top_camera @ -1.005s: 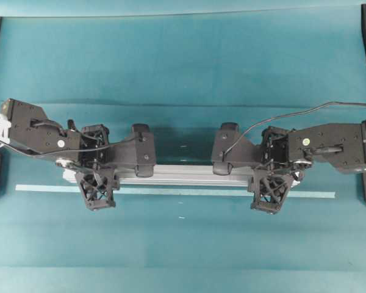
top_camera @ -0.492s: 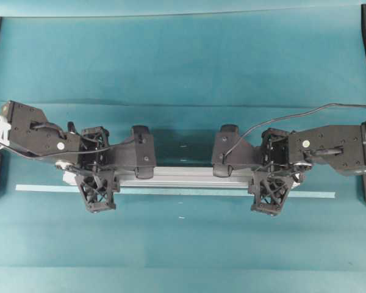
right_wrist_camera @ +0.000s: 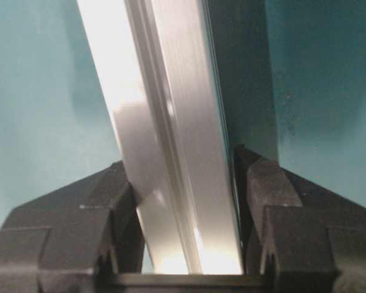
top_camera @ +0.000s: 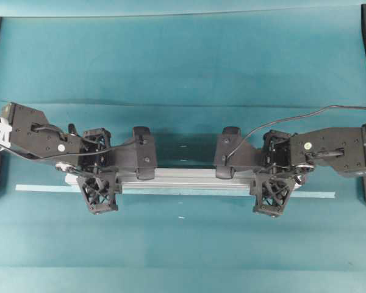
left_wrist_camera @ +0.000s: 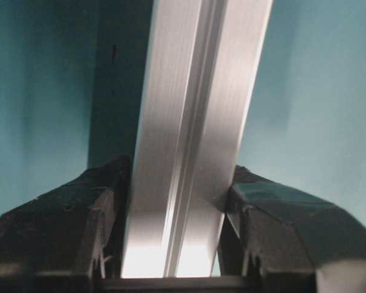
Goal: Lift the metal rail with both hands and move it towards you.
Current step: 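Set the rail down on the table just behind the pale strip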
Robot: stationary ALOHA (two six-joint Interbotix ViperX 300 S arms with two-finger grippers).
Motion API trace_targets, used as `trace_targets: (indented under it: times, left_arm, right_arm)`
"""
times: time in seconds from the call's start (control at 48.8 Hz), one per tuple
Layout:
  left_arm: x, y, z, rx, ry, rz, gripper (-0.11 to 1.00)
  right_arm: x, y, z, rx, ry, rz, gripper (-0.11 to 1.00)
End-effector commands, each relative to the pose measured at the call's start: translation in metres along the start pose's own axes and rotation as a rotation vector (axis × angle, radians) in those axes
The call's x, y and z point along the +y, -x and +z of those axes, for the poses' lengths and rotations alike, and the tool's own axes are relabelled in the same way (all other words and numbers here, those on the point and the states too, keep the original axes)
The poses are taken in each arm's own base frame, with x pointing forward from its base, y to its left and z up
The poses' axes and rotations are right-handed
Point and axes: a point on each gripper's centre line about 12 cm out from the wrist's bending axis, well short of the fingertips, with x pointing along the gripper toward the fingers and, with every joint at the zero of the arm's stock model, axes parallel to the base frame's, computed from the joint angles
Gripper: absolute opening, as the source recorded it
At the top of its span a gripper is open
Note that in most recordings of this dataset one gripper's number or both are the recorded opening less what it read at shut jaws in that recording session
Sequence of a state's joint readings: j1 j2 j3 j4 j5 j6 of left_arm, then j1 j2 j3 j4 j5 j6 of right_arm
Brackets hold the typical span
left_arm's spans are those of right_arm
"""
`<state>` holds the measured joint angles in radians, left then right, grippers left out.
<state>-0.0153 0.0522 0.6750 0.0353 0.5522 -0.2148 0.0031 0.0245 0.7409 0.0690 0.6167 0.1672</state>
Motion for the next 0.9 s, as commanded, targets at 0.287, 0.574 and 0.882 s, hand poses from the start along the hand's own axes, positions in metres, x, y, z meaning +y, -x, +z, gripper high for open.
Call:
trace_targets:
  times: [0.287,0.574,0.882]
  left_arm:
    - [0.002,-0.001,-0.002,-0.009,0.076,-0.003,0.34]
    - [0.003,0.0,-0.005,-0.004,0.076,-0.002,0.34]
    - [0.002,0.0,-0.002,-0.032,0.057,-0.009,0.34]
  right_arm:
    - [-0.001,-0.003,0.013,-0.05,-0.059,0.014,0.42]
    - [-0.001,-0.004,0.013,-0.05,-0.059,0.014,0.42]
    - [-0.002,-0.005,0.01,-0.041,-0.062,0.012,0.42]
